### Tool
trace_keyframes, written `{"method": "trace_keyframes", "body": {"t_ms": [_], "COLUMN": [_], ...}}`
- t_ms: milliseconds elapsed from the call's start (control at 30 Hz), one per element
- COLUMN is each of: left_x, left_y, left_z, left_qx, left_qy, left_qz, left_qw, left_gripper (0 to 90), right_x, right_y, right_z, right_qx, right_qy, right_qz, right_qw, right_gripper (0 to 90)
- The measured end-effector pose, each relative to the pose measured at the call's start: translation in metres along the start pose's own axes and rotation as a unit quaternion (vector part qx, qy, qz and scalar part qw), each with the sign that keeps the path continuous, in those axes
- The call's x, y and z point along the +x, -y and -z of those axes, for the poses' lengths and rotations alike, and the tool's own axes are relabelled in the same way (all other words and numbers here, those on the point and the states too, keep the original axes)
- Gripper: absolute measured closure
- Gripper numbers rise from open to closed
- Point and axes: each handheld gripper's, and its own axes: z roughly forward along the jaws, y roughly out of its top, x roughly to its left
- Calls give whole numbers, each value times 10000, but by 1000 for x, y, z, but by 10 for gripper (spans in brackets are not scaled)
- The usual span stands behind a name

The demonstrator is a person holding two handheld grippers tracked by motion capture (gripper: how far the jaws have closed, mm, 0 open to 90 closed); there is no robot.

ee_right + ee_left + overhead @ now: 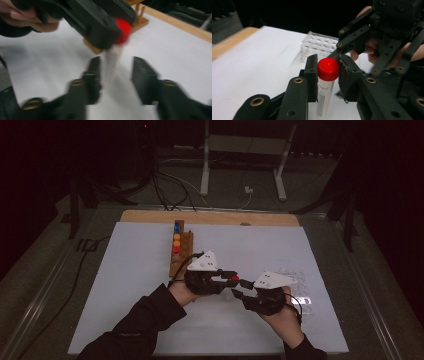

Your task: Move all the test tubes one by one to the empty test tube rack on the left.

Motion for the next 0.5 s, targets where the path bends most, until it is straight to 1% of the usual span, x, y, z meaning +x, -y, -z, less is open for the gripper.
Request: {"method": "trace_keyframes", "body": {"t_ms": [67, 133, 200, 267, 300, 367, 400, 433, 500], "left_x": [4, 9, 14, 20, 23, 28, 30, 32, 36], "left_y": [-3, -6, -9, -10, -11, -11, -10, -10, -10], "left_z": [9, 19, 29, 40, 45, 56, 62, 68, 79], "left_qx": [-73, -117, -155, -186, -220, -267, -311, -344, -462], "left_qy": [-142, -338, -489, -705, -818, -1010, -1117, -1228, -1431], "left_qz": [50, 22, 46, 68, 84, 147, 157, 174, 212], "left_qw": [9999, 9994, 9987, 9973, 9964, 9944, 9931, 9917, 9884], "left_gripper": [718, 718, 718, 718, 718, 719, 719, 719, 718], "right_x": [-2, -4, -7, -8, -10, -11, -12, -12, -13], "right_y": [0, 1, 1, 1, 1, 1, 1, 1, 2], "right_z": [2, 4, 6, 8, 9, 10, 11, 11, 13], "right_qx": [-60, -175, -235, -306, -348, -387, -390, -401, -427], "right_qy": [88, 150, 202, 251, 274, 314, 291, 231, 158], "right_qz": [-66, -198, -302, -410, -443, -510, -531, -533, -513], "right_qw": [9999, 9995, 9991, 9984, 9980, 9975, 9974, 9975, 9976], "right_gripper": [406, 318, 235, 153, 141, 78, 35, 19, 19]}}
